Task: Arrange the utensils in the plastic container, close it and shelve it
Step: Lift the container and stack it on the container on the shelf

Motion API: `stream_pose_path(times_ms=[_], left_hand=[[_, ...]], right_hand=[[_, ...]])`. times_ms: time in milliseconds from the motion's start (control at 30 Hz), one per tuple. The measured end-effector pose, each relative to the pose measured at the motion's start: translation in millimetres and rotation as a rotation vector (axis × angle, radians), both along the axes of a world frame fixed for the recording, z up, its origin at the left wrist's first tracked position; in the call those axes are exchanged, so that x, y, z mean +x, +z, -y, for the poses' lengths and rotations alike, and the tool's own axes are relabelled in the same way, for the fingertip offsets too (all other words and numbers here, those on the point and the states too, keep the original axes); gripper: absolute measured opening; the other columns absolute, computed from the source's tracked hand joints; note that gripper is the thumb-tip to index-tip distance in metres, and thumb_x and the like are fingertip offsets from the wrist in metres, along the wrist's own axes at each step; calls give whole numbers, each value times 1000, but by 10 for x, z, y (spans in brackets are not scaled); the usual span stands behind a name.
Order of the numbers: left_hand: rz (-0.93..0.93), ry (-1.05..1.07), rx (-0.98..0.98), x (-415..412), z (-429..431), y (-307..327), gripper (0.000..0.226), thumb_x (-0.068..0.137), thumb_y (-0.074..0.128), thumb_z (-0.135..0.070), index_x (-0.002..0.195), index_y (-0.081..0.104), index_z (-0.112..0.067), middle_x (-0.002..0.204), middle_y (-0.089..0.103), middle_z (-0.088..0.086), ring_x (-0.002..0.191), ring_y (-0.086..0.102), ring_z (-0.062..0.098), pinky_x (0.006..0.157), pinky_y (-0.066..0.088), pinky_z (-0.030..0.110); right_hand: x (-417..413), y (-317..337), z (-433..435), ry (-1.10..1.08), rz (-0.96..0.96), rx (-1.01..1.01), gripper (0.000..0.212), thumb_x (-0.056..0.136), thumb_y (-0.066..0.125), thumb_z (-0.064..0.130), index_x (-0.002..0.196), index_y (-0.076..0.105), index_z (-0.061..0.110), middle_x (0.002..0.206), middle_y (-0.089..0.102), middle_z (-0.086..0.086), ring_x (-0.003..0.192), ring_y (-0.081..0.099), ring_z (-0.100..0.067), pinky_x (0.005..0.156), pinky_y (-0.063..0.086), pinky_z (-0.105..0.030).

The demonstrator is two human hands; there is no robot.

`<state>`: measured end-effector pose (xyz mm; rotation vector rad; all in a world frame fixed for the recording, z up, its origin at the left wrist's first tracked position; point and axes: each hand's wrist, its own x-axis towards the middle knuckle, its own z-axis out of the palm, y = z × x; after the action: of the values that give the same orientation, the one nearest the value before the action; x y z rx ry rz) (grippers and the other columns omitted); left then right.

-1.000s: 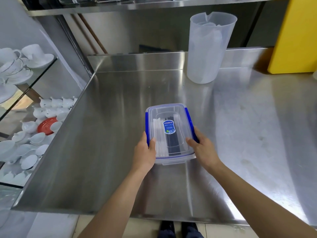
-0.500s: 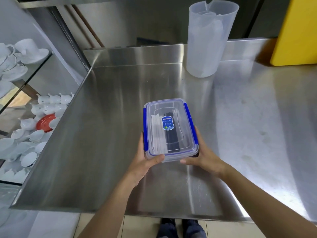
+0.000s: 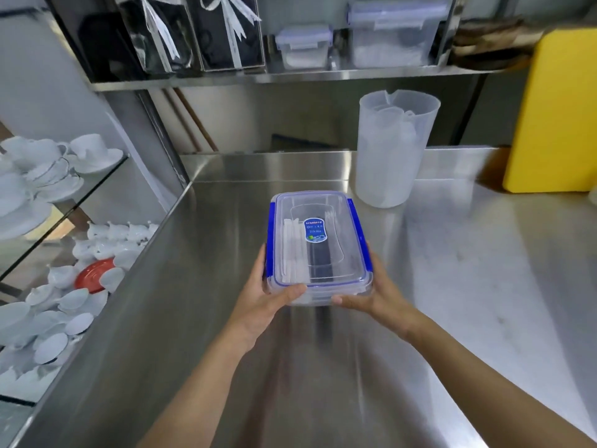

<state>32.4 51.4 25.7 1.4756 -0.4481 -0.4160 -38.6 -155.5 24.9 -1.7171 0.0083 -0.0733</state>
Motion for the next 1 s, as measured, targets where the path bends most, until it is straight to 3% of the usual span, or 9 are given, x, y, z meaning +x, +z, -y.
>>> stream_pose_path(times_ms=[100, 233, 400, 533, 600, 667, 833, 933, 1000], left_hand=[[66, 2, -12, 303, 78, 418, 84, 63, 83, -38, 135, 38, -36, 130, 57, -8, 119, 53, 12, 89, 50, 27], [146, 36, -29, 718, 221, 1043, 74, 64, 81, -37, 129, 45, -36, 119, 65, -11, 110, 60, 9, 82, 53, 22], [228, 75, -107, 1198, 427, 1822, 66, 63, 83, -34, 122, 53, -28, 111, 70, -8, 104, 64, 11, 89, 46, 32], [239, 116, -148, 1623, 602, 2333, 78, 55, 83, -43, 124, 53, -21, 116, 68, 2, 105, 64, 18, 98, 45, 41], [234, 139, -152, 1846, 682, 2519, 87, 48, 87, -48, 123, 52, -20, 116, 67, 3, 105, 64, 19, 100, 43, 45], [242, 157, -157, 2072, 761, 2641, 91, 45, 87, -52, 122, 52, -19, 114, 68, 5, 104, 64, 21, 101, 42, 47], [264, 191, -126, 2650, 937, 2771, 96, 37, 85, -61, 119, 54, -19, 112, 69, 4, 100, 66, 22, 99, 43, 50], [262, 228, -75, 3039, 1029, 2785, 103, 31, 81, -69, 117, 53, -20, 113, 68, 3, 100, 65, 21, 98, 44, 48], [278, 259, -14, 3290, 1090, 2766, 93, 32, 77, -74, 108, 55, -24, 111, 67, 1, 101, 63, 20, 96, 44, 44]], right_hand=[[288, 411, 97, -17, 98, -46, 91, 66, 82, 26, 139, 28, 36, 120, 55, 32, 113, 56, 2, 85, 55, -18], [680, 1035, 215, -61, 224, -106, 77, 64, 82, 35, 122, 34, 49, 105, 55, 44, 100, 57, 15, 68, 50, -3], [1176, 1767, 410, -88, 350, -173, 82, 64, 83, 37, 132, 37, 28, 113, 58, 21, 95, 59, 16, 67, 48, 0], [1619, 2256, 561, -82, 376, -193, 69, 75, 77, 32, 133, 41, 24, 124, 61, 8, 109, 59, -5, 87, 50, -19], [1848, 2454, 622, -63, 375, -203, 60, 77, 74, 34, 129, 45, 26, 119, 62, 12, 104, 60, 2, 80, 49, -12], [2072, 2600, 686, -59, 370, -225, 48, 78, 73, 38, 119, 49, 36, 103, 63, 27, 89, 60, 15, 62, 48, -1], [2646, 2781, 839, -65, 360, -262, 23, 80, 70, 38, 90, 51, 45, 69, 61, 48, 70, 55, 29, 46, 40, 7], [3010, 2807, 909, -81, 351, -283, 24, 78, 70, 45, 93, 51, 47, 74, 62, 41, 71, 58, 23, 45, 41, 6], [3234, 2796, 974, -77, 342, -291, 32, 76, 69, 49, 102, 51, 46, 89, 59, 36, 78, 59, 16, 50, 43, 0]])
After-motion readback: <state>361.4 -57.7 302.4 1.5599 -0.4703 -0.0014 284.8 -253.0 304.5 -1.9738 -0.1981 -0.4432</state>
